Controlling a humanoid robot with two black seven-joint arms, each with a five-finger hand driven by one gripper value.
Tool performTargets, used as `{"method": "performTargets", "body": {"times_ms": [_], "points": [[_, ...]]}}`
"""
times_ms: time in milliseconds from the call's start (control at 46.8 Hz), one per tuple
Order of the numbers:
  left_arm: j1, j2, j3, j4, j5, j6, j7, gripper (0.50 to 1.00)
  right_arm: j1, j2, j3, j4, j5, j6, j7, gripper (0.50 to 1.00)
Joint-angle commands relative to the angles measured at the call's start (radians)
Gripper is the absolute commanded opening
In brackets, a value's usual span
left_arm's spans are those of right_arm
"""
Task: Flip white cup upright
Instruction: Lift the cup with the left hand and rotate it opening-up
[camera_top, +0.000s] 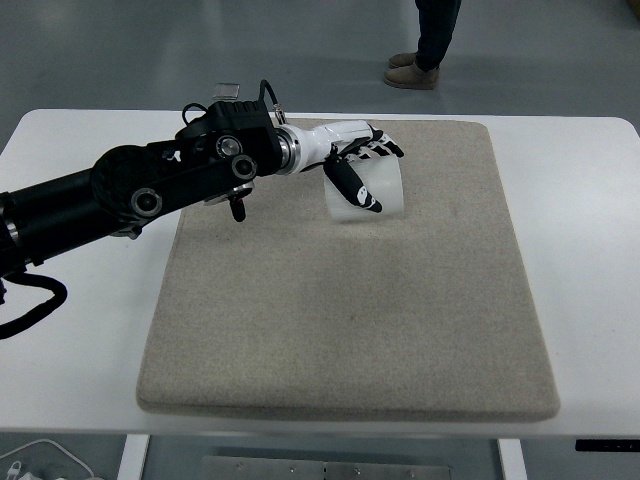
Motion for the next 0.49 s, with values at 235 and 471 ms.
{"method": "performTargets", "body": {"times_ms": [235, 471], "points": [[0.006, 0.021, -0.174, 0.133, -0.216, -0.126, -0.046, 0.671, -0.001, 0.0, 0.0, 0.0, 0.0, 0.001, 0.001, 0.93], [0.011, 0.035, -0.296, 0.26, -0.377, -0.258, -0.132, 0.673, -0.001, 0.0, 0.0, 0.0, 0.0, 0.001, 0.001, 0.93]]}}
